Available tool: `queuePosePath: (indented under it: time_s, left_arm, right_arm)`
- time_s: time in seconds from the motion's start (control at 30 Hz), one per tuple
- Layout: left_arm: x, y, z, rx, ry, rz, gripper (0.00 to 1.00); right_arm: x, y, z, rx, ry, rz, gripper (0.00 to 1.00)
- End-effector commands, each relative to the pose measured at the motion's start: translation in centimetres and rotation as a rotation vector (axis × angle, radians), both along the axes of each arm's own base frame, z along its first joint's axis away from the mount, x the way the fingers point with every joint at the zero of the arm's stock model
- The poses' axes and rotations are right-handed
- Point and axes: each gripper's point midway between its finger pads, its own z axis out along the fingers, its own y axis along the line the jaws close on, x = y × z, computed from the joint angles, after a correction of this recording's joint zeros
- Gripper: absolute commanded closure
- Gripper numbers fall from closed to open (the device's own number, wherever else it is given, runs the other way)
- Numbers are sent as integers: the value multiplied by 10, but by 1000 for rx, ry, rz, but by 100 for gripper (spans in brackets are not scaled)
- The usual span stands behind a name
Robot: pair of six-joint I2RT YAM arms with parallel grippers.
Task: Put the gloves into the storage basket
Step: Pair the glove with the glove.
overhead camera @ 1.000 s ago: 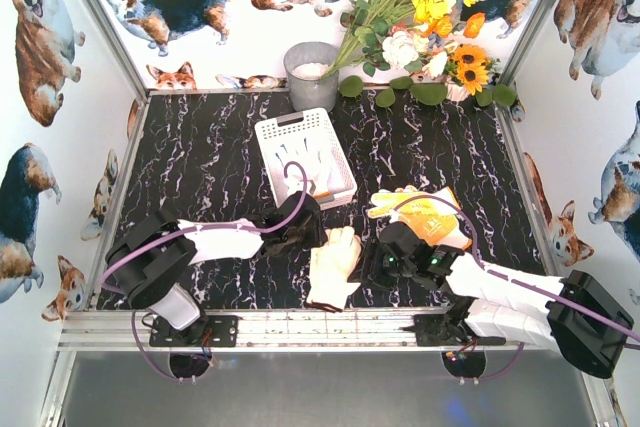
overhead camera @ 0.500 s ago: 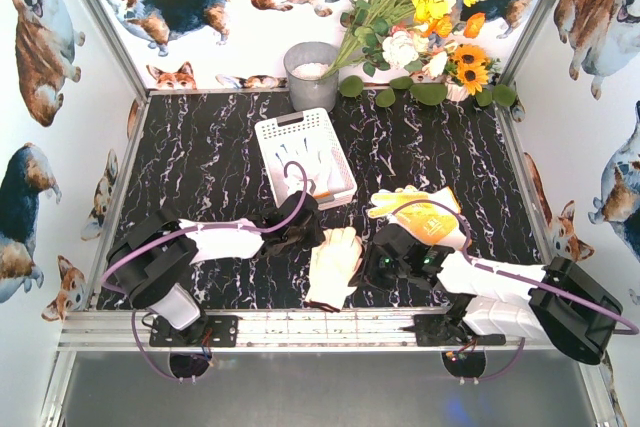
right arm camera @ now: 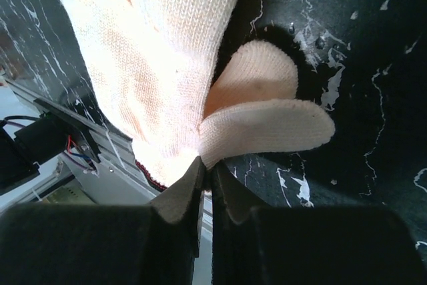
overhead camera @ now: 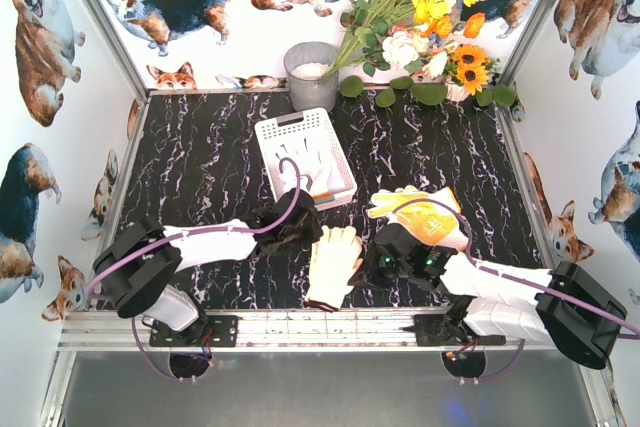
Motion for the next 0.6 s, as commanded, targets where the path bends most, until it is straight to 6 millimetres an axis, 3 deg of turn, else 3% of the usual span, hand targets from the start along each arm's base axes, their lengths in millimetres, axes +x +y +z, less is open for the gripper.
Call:
queuePosePath:
  time_s: [0.0, 0.57]
  left_arm:
    - [6, 8, 10, 20, -33, 20, 100]
    - [11, 20, 8, 57, -36, 43, 100]
  right_arm:
    - [7, 12, 20, 48, -48, 10, 100]
    - [9, 25, 27, 57, -55, 47, 100]
